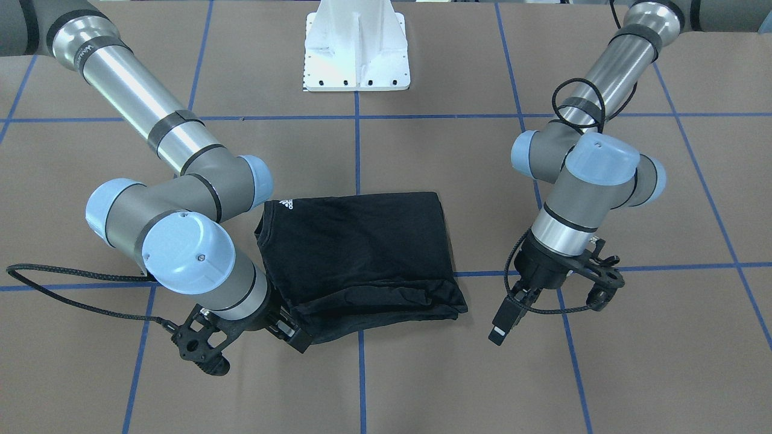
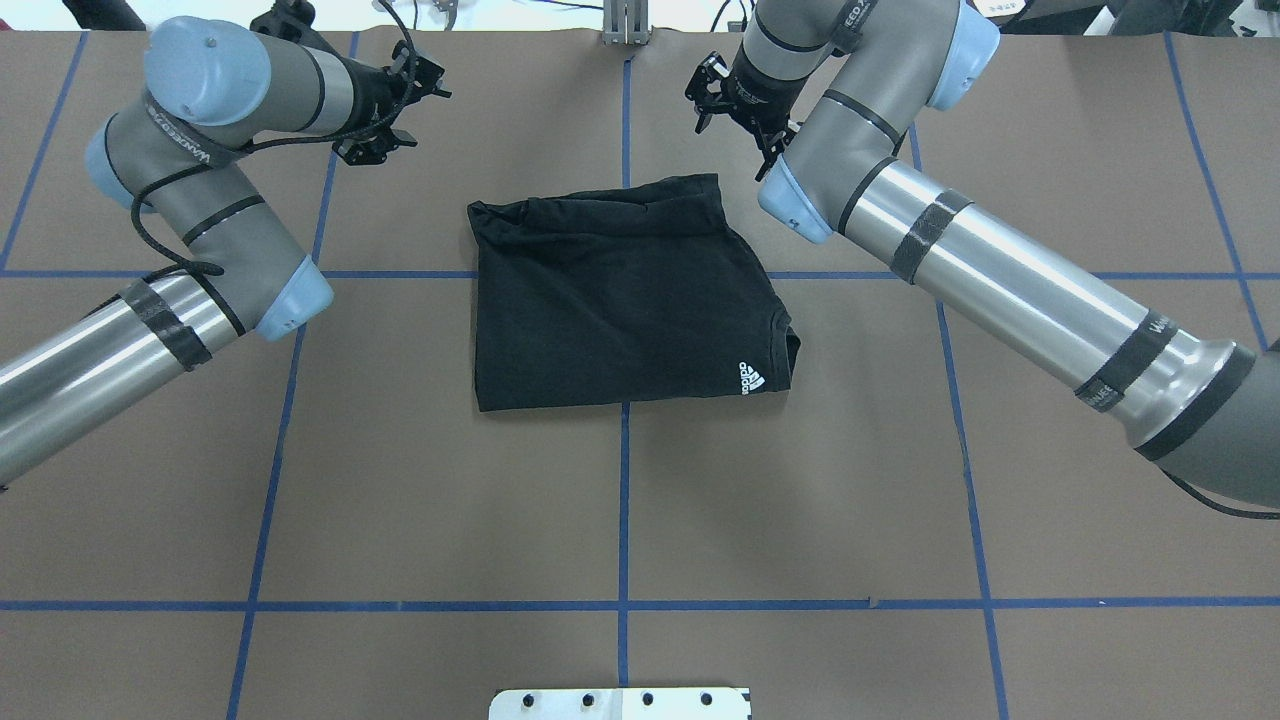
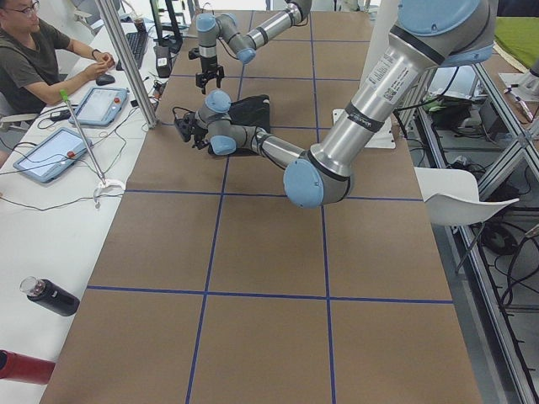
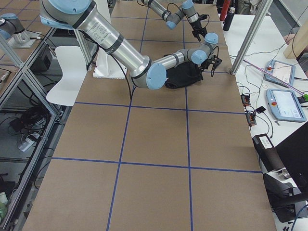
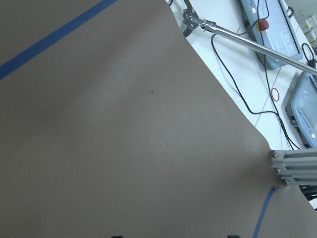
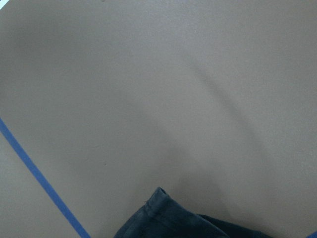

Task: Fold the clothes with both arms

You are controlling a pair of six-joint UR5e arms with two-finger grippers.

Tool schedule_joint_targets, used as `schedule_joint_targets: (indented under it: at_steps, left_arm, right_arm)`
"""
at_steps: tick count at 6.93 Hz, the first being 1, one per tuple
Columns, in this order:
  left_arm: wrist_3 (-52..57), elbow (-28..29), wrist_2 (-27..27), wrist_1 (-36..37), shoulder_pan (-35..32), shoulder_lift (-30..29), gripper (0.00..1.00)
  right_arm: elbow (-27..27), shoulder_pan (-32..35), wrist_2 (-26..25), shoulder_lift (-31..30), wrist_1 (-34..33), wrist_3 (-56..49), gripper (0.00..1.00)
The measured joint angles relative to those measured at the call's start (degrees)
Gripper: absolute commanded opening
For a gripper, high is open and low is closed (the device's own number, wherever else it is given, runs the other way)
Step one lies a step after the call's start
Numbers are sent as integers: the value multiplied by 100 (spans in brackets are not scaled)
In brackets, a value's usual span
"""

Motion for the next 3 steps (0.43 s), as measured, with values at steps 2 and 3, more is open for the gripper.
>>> schedule_joint_targets:
  at_steps: [2,3]
  left_arm:
    - [1239,-816,-607,192,-205,562,76]
    - [2301,-1392,-833,592,-316,914,76]
  right_arm:
    - [971,201,-9,-829,-49,-532,100]
    - [1485,377,-9,-1374,-74,-1107,100]
